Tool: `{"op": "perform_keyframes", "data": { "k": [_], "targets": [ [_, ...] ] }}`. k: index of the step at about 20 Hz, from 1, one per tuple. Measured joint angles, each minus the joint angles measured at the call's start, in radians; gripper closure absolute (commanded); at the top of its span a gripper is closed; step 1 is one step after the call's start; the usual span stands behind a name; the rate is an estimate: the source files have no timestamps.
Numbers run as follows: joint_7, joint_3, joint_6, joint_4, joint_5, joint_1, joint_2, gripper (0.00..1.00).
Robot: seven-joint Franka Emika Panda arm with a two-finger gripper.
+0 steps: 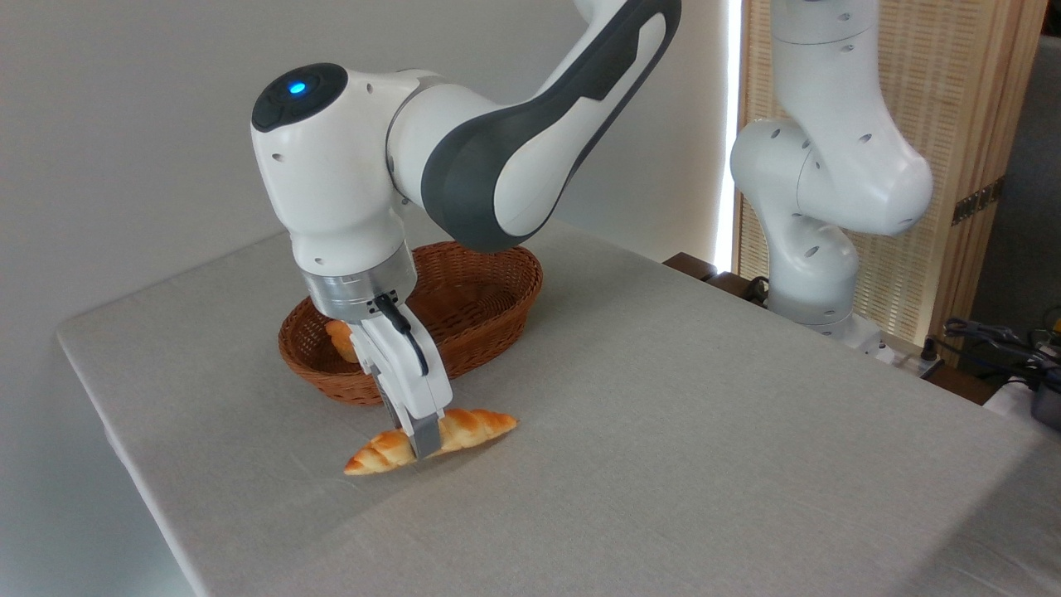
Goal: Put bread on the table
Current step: 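Carry the braided bread over the basket rim and lower it onto the table, then open the gripper to release the braided bread on the table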
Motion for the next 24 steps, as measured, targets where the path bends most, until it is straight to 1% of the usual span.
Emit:
{"op": "perform_keyframes", "data": {
  "k": [3,16,20,24],
  "targets": [
    [0.000,-0.001,0.000,0.000,0.011,0.000,0.002,0.00],
    [0.000,0.001,0.000,0.012,0.012,0.001,-0.008,0.00],
    [0.000,0.010,-0.005,0.014,0.019,0.002,-0.044,0.00],
    [0.000,0.037,-0.065,0.015,0.026,0.010,-0.127,0.00]
  ]
}}
